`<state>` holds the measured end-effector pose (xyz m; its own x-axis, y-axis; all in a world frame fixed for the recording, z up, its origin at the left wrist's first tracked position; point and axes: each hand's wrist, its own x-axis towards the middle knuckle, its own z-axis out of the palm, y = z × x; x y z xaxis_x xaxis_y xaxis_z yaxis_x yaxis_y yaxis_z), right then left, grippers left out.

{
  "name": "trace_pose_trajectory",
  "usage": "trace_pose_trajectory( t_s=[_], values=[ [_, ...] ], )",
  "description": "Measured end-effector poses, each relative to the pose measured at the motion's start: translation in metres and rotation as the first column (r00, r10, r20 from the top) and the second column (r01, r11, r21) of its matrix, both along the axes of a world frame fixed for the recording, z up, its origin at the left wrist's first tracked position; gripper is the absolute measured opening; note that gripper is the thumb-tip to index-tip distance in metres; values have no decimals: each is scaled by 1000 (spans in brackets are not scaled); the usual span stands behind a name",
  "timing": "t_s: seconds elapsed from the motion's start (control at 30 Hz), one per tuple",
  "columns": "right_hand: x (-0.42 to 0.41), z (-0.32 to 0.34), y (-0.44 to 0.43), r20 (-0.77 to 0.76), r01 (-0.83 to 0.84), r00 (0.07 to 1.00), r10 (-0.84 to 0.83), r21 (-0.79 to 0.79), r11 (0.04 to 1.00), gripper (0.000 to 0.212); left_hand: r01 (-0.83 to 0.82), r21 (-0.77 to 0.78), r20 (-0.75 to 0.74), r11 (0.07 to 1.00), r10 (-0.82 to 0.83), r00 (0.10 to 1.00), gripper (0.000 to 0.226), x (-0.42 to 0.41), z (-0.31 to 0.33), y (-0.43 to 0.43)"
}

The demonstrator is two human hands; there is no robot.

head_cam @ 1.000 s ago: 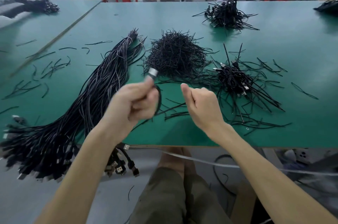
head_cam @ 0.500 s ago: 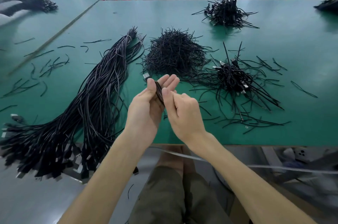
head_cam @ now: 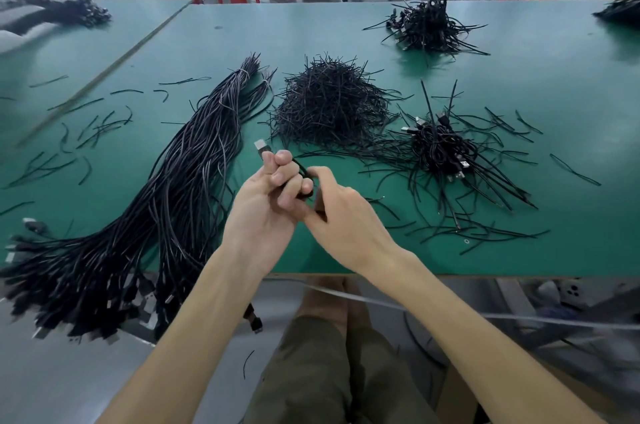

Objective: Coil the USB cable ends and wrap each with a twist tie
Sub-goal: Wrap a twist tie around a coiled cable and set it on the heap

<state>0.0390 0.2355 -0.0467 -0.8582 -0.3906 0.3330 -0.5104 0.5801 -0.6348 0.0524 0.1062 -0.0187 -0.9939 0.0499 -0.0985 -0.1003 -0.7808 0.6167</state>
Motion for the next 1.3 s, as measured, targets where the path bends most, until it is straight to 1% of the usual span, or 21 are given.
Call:
trace_pose_trajectory(
  t_s=[0.07, 0.13, 0.23, 0.3, 0.4, 0.43, 0.5, 0.53, 0.57, 0.6, 0.63, 0.67, 0.73, 0.8, 0.9, 0.97, 1.03, 1.1, 1.17, 1.23, 1.3],
  values=[
    [-2, 1, 0, 131, -31, 990, 45, -110, 994, 39, 43, -88, -35, 995, -46, 998, 31, 1, -5, -2],
    [-2, 1, 2, 198, -35, 978, 72, -182, 983, 34, 98, -158, -42, 983, -105, 994, 28, 3, -9, -6],
    [-2, -1, 7, 236, -15, 968, 84, -280, 960, 30, 179, -258, -44, 949, -196, 980, 25, 3, -11, -14],
    [-1, -2, 8, 218, -16, 972, 81, -287, 958, 30, 201, -392, -38, 898, -234, 972, 28, 2, -9, -21],
    [0, -2, 9, 162, -15, 985, 53, -229, 973, 26, 166, -603, -26, 781, -228, 973, 31, 4, -7, -31],
    [-1, -2, 10, 142, -18, 989, 47, -199, 980, 24, 138, -675, -26, 725, -211, 977, 32, 6, -7, -32],
    [-2, -1, 13, 99, -28, 994, 40, -117, 993, 21, 54, -813, -39, 579, -147, 988, 31, 9, -9, -33],
    [-2, -1, 15, 74, -26, 997, 31, -64, 998, 22, 7, -859, -53, 512, -103, 993, 29, 10, -11, -33],
    [-2, 0, 17, 49, -21, 999, 22, -8, 1000, 24, -34, -882, -67, 470, -54, 996, 25, 10, -12, -33],
    [-3, 1, 19, 29, -19, 999, 18, 41, 999, 25, -54, -886, -67, 460, -12, 998, 21, 10, -12, -34],
    [-3, 2, 20, 13, -26, 1000, 25, 84, 996, 26, -49, -880, -49, 472, 11, 999, 19, 10, -12, -35],
    [-3, 3, 21, -9, -36, 999, 37, 138, 990, 25, -28, -876, -24, 482, 15, 1000, 20, 9, -12, -36],
    [-2, 2, 21, -79, -42, 995, 66, 276, 960, 23, 22, -890, 19, 455, -11, 1000, 23, 9, -12, -37],
    [-2, 0, 21, -136, -30, 987, 82, 349, 937, 21, 54, -922, 39, 384, -47, 998, 30, 7, -12, -37],
    [0, -2, 24, -188, -13, 977, 95, 398, 917, 20, 51, -973, 37, 225, -69, 997, 38, 4, -15, -39],
    [1, -3, 26, -201, -19, 973, 110, 407, 913, 18, 54, -983, 36, 173, -106, 994, 39, 2, -14, -43],
    [3, -3, 28, -218, -24, 967, 131, 431, 902, 15, 65, -989, 37, 131, -203, 978, 42, 2, -8, -47],
    [5, -4, 29, -263, -14, 952, 155, 469, 883, 16, 73, -997, 59, 27, -340, 939, 42, 0, -3, -49],
    [7, -5, 29, -326, 4, 930, 171, 472, 881, 19, 87, -990, 126, -108, -436, 891, 41, -1, -1, -47],
    [6, -6, 27, -382, 22, 904, 190, 485, 874, 18, 64, -966, 179, -249, -473, 862, 40, -4, -3, -43],
    [3, -7, 27, -428, 44, 883, 193, 484, 874, 15, 32, -938, 207, -346, -484, 850, 40, -8, -3, -39]
  ],
)
